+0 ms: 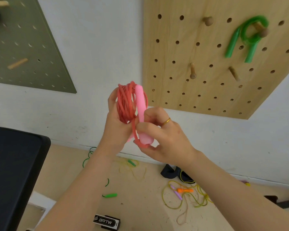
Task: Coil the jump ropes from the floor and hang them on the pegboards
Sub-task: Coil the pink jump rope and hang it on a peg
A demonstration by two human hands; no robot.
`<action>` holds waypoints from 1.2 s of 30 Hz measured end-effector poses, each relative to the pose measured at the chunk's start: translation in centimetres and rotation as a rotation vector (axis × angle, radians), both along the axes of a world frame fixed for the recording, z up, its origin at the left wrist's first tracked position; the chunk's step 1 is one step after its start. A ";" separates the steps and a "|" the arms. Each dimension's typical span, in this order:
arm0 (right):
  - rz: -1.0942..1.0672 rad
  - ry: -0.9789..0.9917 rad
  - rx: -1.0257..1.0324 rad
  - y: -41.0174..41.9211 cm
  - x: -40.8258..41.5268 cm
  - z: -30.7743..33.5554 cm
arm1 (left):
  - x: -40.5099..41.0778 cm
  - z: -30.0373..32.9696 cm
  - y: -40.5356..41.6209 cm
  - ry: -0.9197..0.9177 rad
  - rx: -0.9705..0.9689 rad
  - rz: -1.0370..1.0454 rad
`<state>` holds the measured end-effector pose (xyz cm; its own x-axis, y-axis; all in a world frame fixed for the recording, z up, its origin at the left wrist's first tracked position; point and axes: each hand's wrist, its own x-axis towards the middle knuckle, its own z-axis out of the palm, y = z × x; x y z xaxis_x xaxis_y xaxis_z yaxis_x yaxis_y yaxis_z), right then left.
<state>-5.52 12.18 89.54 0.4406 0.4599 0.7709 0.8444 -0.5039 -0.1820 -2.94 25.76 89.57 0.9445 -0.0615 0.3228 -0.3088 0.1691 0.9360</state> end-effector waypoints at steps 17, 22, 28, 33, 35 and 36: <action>-0.641 0.196 0.116 0.2 1.1 0.9 | -1.8 0.9 -0.4 0.022 0.094 -0.272; 0.142 1.014 0.507 -2.9 2.0 2.7 | -0.9 1.1 0.5 0.169 0.011 -0.261; 0.263 1.376 0.775 -3.1 3.2 0.9 | 0.4 1.6 -0.5 0.317 -0.077 -0.336; 0.395 1.437 0.970 -4.7 5.4 -0.1 | 2.2 2.0 -1.9 0.351 -0.074 -0.241; 0.439 1.490 1.015 -4.7 6.3 0.1 | 3.4 2.3 -2.4 0.373 -0.124 -0.332; 0.451 1.521 1.024 -4.5 6.8 0.3 | 4.1 2.5 -2.6 0.396 -0.134 -0.378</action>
<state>1.23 7.69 89.83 0.9129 0.3978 -0.0921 -0.2820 0.4513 -0.8466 1.12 23.12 92.05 0.9153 -0.4021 -0.0238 0.1669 0.3247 0.9310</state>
